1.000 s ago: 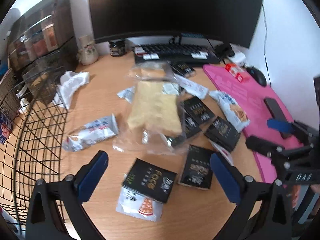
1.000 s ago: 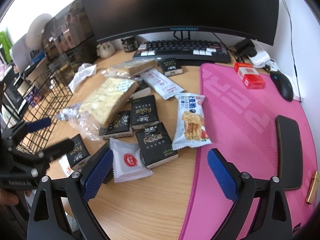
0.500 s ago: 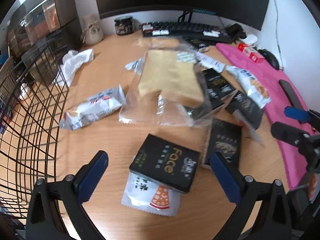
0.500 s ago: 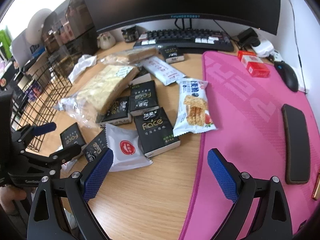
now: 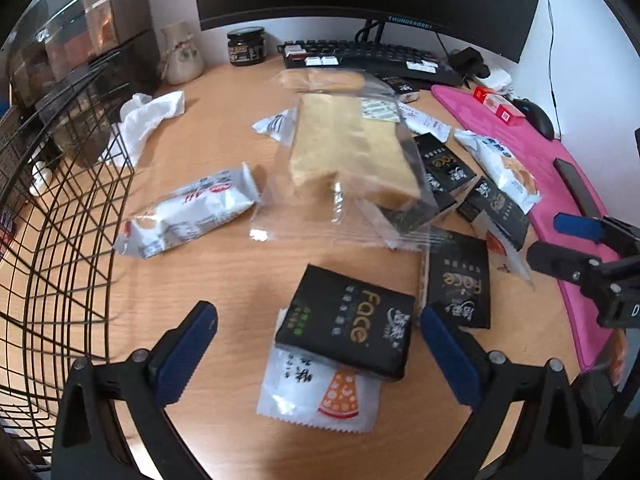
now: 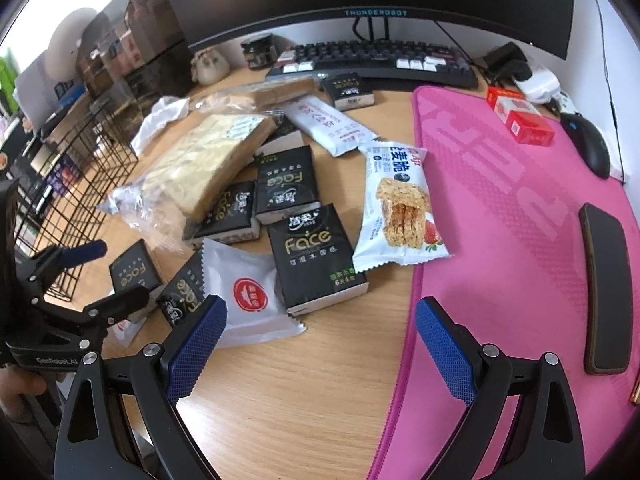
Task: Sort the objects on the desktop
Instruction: 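Reach the left gripper to a black Face tissue pack and grasp it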
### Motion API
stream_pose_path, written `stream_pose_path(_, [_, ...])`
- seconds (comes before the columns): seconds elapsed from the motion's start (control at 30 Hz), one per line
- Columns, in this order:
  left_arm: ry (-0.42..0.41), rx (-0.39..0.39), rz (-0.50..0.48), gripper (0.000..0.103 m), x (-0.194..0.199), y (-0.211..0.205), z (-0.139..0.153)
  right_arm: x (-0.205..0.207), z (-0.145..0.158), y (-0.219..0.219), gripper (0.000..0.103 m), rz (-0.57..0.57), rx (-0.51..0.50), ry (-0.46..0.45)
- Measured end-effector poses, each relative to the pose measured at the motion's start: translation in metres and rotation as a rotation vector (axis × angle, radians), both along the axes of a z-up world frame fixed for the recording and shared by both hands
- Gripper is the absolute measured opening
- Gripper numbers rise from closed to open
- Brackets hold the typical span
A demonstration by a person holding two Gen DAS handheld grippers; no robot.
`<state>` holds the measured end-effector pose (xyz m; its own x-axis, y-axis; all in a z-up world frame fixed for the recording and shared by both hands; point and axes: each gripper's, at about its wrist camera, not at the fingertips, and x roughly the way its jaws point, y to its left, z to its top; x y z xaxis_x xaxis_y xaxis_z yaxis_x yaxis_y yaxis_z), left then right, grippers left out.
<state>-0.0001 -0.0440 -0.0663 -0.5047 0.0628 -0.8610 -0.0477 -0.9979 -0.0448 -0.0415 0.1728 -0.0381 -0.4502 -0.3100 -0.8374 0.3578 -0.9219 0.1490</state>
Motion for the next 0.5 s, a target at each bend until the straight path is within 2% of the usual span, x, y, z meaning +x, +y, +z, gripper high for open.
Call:
stream_pose_path(0.2, [-0.039,-0.006,-0.034,0.101,-0.003,0.01,-0.013,0.004,-0.001,-0.004,0.096,0.011,0.002,-0.001])
stream_pose_path(0.27, [-0.035,-0.027,-0.032,0.097,-0.004,0.011,-0.017,0.004,-0.003,-0.002,0.096,0.007,0.003,-0.008])
stream_pose_path(0.3, [-0.016,-0.035,-0.033,0.087,-0.004,0.012,-0.016,0.003,-0.005,-0.001,0.096,0.004,0.003,-0.013])
stream_pose_path(0.33, [-0.003,-0.035,-0.031,0.071,-0.004,0.011,-0.013,0.002,-0.006,0.0,0.096,0.001,0.003,-0.017])
stream_pose_path(0.4, [0.004,-0.056,-0.003,0.068,-0.006,0.007,-0.01,-0.001,-0.007,0.002,0.096,-0.006,0.007,-0.019])
stream_pose_path(0.5, [0.001,-0.039,0.003,0.068,-0.01,0.001,-0.01,-0.006,-0.007,0.004,0.097,-0.013,0.0,-0.02])
